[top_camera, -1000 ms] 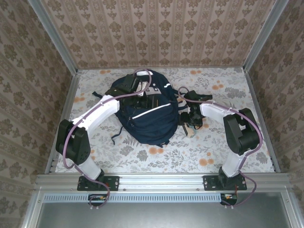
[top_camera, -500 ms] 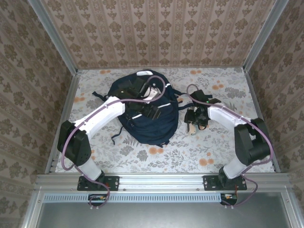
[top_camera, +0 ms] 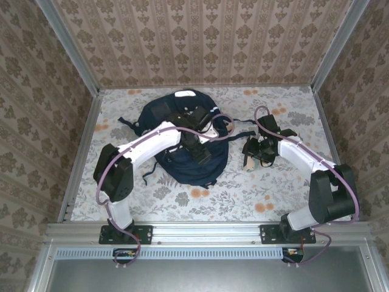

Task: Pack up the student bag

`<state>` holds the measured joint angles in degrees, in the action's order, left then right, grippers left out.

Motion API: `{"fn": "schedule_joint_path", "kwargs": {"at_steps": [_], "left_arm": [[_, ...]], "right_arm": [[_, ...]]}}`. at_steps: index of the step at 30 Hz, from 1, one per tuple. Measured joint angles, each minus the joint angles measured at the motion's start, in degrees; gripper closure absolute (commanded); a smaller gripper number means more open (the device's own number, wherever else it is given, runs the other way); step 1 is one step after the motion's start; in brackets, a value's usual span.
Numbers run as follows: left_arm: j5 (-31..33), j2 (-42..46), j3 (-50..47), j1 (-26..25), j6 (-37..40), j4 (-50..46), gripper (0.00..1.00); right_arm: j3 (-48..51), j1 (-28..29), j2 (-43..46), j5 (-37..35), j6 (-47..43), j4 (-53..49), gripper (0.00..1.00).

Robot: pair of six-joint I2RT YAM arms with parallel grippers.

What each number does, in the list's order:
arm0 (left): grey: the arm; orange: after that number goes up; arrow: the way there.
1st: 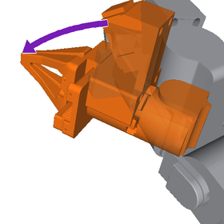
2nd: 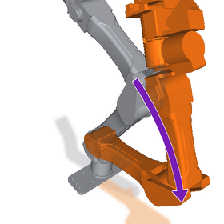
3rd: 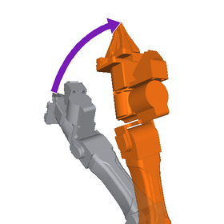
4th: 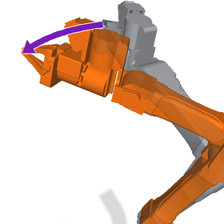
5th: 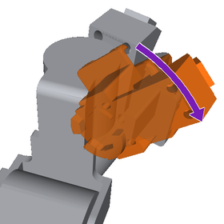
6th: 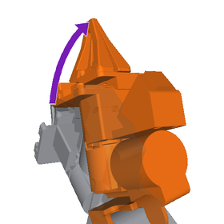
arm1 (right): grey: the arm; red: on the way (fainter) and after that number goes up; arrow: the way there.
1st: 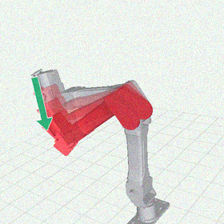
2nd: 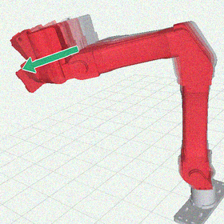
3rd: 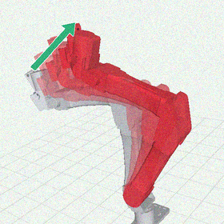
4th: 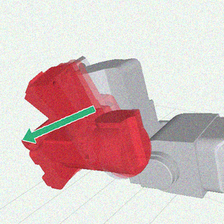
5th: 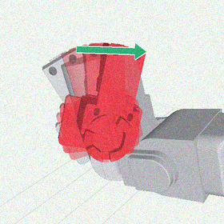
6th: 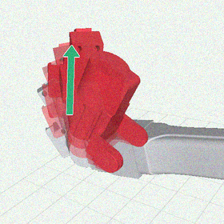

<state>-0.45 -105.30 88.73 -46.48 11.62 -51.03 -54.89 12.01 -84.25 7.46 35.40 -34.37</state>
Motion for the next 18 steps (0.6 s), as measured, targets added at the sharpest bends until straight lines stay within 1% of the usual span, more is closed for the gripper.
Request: {"fn": "schedule_joint_path", "kwargs": {"at_steps": [5, 10, 12, 15, 18], "left_arm": [[2.0, -1.2, 1.7, 0.6, 0.7, -1.3, 0.35], [1.6, -1.2, 5.0, 2.1, 1.1, -3.1, 0.54], [1.4, -1.2, 5.6, 2.4, 1.1, -3.5, 0.6], [1.0, -1.2, 6.1, 2.8, 1.1, -3.9, 0.63], [0.7, -1.2, 6.2, 3.0, 1.1, -3.9, 0.61]], "right_arm": [[0.0, 0.0, 0.0, 0.9, 0.7, 0.7, 0.44], [0.0, 0.0, 0.0, 1.5, 0.9, 1.2, 0.45], [0.0, 0.0, 0.0, 1.7, 0.9, 1.2, 0.44], [0.0, 0.0, 0.0, 2.0, 1.1, 1.3, 0.45], [0.0, 0.0, 0.0, 2.0, 1.1, 1.4, 0.45]]}}
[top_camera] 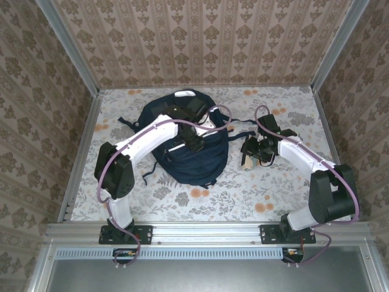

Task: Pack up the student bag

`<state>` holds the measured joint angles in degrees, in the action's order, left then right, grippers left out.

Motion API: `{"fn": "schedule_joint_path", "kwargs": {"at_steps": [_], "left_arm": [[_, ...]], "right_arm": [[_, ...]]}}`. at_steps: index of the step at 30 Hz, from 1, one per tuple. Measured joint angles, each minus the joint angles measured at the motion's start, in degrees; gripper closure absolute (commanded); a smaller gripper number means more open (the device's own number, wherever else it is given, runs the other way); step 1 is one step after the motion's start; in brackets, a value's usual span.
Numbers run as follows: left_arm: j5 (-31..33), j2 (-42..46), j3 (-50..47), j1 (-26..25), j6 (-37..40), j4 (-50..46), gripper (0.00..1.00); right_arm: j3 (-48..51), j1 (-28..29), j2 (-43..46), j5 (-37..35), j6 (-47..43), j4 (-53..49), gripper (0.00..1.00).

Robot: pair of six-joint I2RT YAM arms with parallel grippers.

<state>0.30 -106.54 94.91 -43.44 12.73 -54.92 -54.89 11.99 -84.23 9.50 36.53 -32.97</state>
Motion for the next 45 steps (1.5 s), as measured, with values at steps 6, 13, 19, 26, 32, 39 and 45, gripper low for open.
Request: {"fn": "schedule_joint_path", "kwargs": {"at_steps": [6, 13, 19, 26, 32, 39, 45], "left_arm": [[-0.1, -0.4, 0.0, 0.0, 1.1, 0.0, 0.55], [0.0, -1.5, -0.2, -0.1, 2.5, 0.0, 0.57], [0.0, -3.0, -0.2, -0.5, 4.2, -0.8, 0.47], [0.4, -3.8, -0.4, -0.7, 6.1, -1.5, 0.65], [2.0, -3.8, -0.4, -1.0, 6.4, -2.1, 0.89], [1.8, -1.0, -0.3, -0.7, 3.4, 1.9, 0.94], [1.1, 1.1, 4.2, -0.5, -2.8, 7.1, 0.95]], "right_arm": [[0.0, 0.0, 0.8, 0.2, 0.8, 0.0, 0.45], [0.0, 0.0, 1.4, 0.4, 1.4, 0.2, 0.45], [0.0, 0.0, 1.7, 0.4, 1.5, 0.2, 0.45], [0.1, 0.0, 1.7, 0.4, 1.7, 0.2, 0.45], [0.2, 0.0, 1.7, 0.4, 2.1, 0.2, 0.45], [0.3, -0.1, 5.0, 0.4, 3.2, 0.1, 0.45], [0.3, -0.2, 8.0, 1.5, 4.8, 0.2, 0.45]]}}
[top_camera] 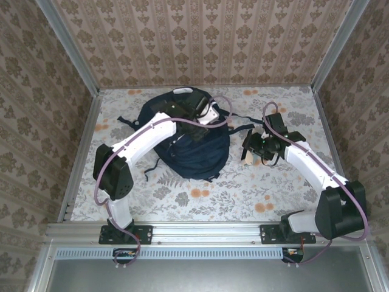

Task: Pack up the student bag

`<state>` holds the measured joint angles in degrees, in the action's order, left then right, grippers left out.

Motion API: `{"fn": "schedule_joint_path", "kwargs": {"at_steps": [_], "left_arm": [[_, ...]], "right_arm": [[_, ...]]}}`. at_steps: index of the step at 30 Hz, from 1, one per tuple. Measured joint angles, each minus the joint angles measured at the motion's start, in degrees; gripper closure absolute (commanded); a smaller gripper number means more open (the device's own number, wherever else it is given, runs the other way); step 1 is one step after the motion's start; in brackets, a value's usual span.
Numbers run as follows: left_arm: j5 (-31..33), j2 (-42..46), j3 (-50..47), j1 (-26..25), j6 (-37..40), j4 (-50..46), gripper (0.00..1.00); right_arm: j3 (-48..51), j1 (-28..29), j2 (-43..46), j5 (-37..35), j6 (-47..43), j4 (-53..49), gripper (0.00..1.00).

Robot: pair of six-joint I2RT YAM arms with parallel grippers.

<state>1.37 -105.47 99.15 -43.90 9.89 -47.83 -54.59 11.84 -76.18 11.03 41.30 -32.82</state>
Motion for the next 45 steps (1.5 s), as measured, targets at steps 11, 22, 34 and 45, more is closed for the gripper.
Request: {"fn": "schedule_joint_path", "kwargs": {"at_steps": [11, 22, 34, 45], "left_arm": [[-2.3, -2.5, 9.4, 0.5, -9.8, 2.5, 0.95], [-6.2, -4.9, 11.1, 0.9, -12.3, 2.5, 0.95], [-8.4, -4.9, 11.1, 3.1, -14.8, 4.4, 0.95], [-10.3, -4.9, 11.1, 3.6, -15.6, 4.4, 0.96]], "right_arm": [[-4.8, 5.7, -3.0, 10.5, 8.0, 6.5, 0.44], [-15.2, 8.0, -16.3, 13.9, 17.6, 11.1, 0.44], [-17.5, 8.0, -23.5, 17.4, 22.0, 20.4, 0.2], [-12.8, 8.4, -22.3, 21.4, 24.2, 27.8, 0.64]]}}
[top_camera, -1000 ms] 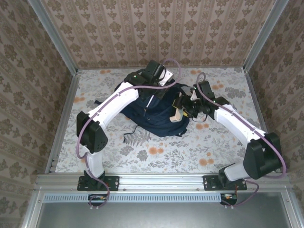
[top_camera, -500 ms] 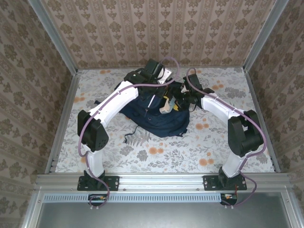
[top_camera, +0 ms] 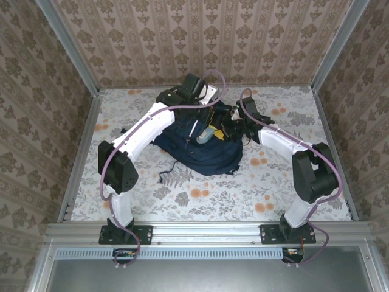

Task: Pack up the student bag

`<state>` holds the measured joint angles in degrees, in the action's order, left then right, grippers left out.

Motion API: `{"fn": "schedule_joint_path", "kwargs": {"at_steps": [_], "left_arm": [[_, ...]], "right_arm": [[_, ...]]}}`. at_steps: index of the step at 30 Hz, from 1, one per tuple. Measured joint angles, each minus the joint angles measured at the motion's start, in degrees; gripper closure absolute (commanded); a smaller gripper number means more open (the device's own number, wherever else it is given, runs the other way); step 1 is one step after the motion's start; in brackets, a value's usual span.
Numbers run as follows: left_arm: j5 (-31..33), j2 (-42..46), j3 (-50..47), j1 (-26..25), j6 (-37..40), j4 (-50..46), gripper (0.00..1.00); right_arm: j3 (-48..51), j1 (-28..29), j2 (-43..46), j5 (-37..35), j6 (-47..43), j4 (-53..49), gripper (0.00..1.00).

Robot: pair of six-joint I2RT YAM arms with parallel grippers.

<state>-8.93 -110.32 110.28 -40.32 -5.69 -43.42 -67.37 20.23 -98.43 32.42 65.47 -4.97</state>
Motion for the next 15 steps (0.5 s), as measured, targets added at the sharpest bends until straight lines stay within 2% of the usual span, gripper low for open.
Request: {"fn": "schedule_joint_path", "kwargs": {"at_steps": [4, 7, 11, 15], "left_arm": [[-0.3, 0.0, 0.0, 0.2, -0.4, 0.0, 0.95], [-0.3, 0.0, -0.4, 0.7, -0.8, 0.3, 0.95], [-0.7, 0.0, -0.8, 1.6, -1.5, 0.8, 0.87], [-3.2, 0.1, -1.7, 2.2, -3.0, 2.8, 0.65]], "right_arm": [[-1.0, 1.1, -2.8, 0.7, 0.5, 2.3, 0.77], [-2.3, 1.4, -5.2, 0.9, 0.8, 5.9, 0.79], [-2.6, 1.5, -6.5, 0.6, 0.4, 8.6, 0.68], [-0.9, 1.2, -4.2, -1.7, -1.9, 7.4, 0.5]]}}
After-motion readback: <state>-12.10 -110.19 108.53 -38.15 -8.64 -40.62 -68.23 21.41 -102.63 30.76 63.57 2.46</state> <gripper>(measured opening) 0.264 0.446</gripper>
